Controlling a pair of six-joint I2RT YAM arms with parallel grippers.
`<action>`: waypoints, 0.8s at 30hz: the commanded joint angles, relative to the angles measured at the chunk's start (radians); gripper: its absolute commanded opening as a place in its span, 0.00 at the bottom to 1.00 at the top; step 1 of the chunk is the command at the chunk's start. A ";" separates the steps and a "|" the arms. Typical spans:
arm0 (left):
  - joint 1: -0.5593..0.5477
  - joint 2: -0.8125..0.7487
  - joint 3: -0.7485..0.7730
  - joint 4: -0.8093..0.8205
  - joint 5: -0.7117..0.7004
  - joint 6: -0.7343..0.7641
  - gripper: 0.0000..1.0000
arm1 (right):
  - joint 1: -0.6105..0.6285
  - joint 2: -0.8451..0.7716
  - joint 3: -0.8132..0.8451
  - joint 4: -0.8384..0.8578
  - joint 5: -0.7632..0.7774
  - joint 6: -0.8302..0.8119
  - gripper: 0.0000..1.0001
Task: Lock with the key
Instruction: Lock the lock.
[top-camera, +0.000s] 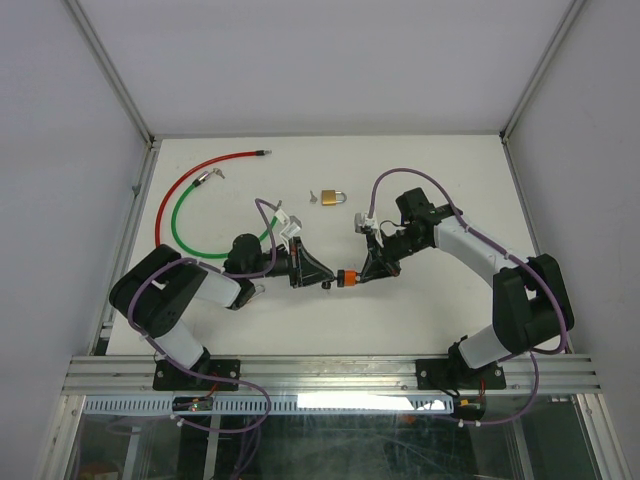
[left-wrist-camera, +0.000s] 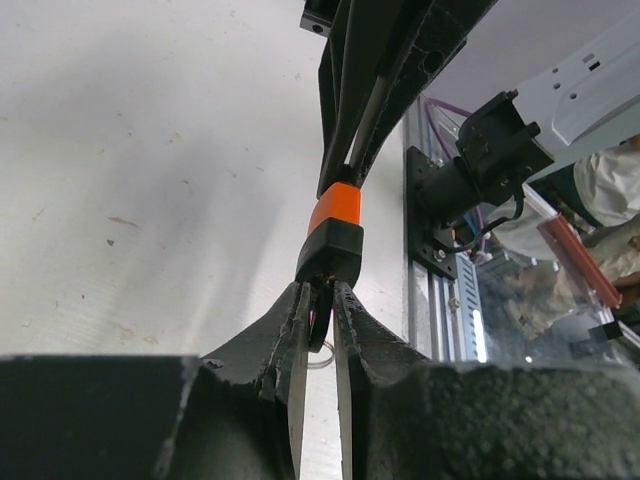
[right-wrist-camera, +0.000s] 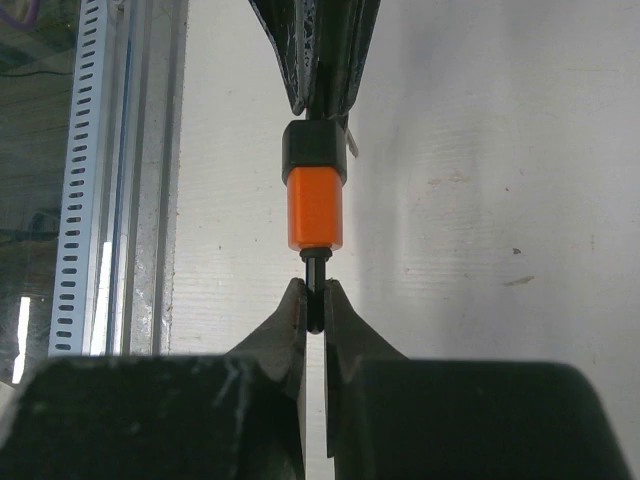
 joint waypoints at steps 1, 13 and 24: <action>-0.009 -0.024 0.008 0.006 0.048 0.129 0.16 | -0.003 -0.008 0.053 0.001 -0.083 -0.017 0.00; -0.013 -0.147 -0.089 -0.020 0.029 0.491 0.00 | -0.003 -0.008 0.056 -0.007 -0.085 -0.021 0.00; -0.011 -0.262 -0.077 -0.124 -0.026 0.359 0.00 | -0.001 -0.004 0.067 -0.030 -0.094 -0.036 0.00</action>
